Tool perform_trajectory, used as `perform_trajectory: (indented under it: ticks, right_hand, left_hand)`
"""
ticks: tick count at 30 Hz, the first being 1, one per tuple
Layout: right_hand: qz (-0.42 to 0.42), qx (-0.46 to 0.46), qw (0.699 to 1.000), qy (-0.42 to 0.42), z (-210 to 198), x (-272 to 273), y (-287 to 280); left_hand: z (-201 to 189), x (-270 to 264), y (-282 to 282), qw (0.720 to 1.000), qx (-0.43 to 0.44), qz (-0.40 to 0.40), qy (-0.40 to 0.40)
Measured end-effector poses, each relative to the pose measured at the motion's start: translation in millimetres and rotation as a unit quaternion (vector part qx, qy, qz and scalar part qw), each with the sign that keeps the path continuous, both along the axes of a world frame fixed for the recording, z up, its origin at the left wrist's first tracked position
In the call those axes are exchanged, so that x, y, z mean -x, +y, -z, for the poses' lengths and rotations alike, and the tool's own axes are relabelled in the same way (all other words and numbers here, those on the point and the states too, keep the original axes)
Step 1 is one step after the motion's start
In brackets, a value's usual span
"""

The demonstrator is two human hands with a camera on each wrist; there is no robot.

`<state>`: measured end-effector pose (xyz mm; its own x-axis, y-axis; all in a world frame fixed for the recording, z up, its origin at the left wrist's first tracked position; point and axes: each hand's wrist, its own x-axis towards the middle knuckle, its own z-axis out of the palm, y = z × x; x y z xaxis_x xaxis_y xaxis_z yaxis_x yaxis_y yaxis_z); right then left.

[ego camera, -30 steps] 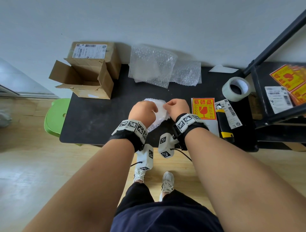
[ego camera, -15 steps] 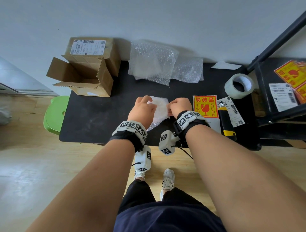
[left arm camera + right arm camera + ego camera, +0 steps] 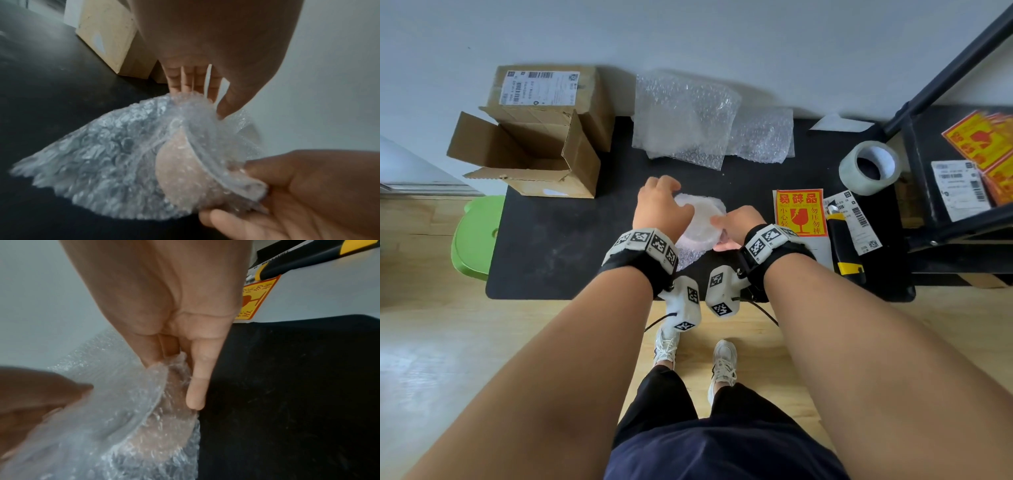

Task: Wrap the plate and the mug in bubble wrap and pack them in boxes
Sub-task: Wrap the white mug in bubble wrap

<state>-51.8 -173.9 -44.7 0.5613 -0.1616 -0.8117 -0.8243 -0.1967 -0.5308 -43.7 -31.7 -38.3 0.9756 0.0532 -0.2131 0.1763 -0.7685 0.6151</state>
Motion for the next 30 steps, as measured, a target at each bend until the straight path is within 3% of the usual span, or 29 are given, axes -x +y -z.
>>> perform_trajectory:
  ticks: [3, 5, 9, 12, 17, 20, 22, 25, 27, 30]
  right_hand:
    - [-0.022, 0.017, 0.999, -0.022, -1.0, 1.1, -6.1]
    - [-0.048, 0.028, 0.996, -0.063, 2.6, 4.0, -7.7]
    - [-0.042, 0.046, 0.99, -0.125, 9.9, 4.8, -8.1]
    - [0.008, -0.007, 0.99, -0.144, 8.2, 2.2, -11.7]
    - [-0.038, 0.01, 0.981, -0.187, 2.7, -3.6, -19.3]
    - [-0.068, 0.066, 0.97, -0.223, -3.8, -7.1, -15.7]
    - [-0.044, 0.093, 0.972, -0.213, -1.9, -11.9, -10.9]
    - [0.072, -0.022, 0.986, -0.146, -4.1, -16.0, -3.3]
    - [0.153, -0.126, 0.972, -0.123, -10.7, -18.6, -2.0]
    - [0.214, -0.17, 0.957, -0.1, -8.4, -22.1, -5.3]
  left_hand:
    - [-3.0, -10.2, 1.3, 0.984, -0.06, -0.011, 0.168]
    - [-5.6, -15.0, 2.7, 0.969, -0.022, -0.022, 0.244]
    - [-6.3, -24.9, 5.7, 0.951, 0.062, -0.066, 0.294]
    - [-14.2, -29.6, 5.7, 0.946, 0.096, -0.075, 0.302]
    - [-11.3, -35.8, 6.8, 0.975, 0.051, 0.051, 0.209]
    - [-10.5, -33.1, 2.2, 0.989, 0.013, 0.07, 0.131]
    - [-10.4, -31.7, -1.1, 0.993, -0.023, 0.088, 0.074]
    - [-12.5, -31.0, -5.0, 0.988, -0.08, 0.13, -0.028]
    - [-9.7, -28.2, -6.4, 0.973, -0.137, 0.172, -0.077]
    - [0.6, -22.3, -6.1, 0.942, -0.209, 0.235, -0.113]
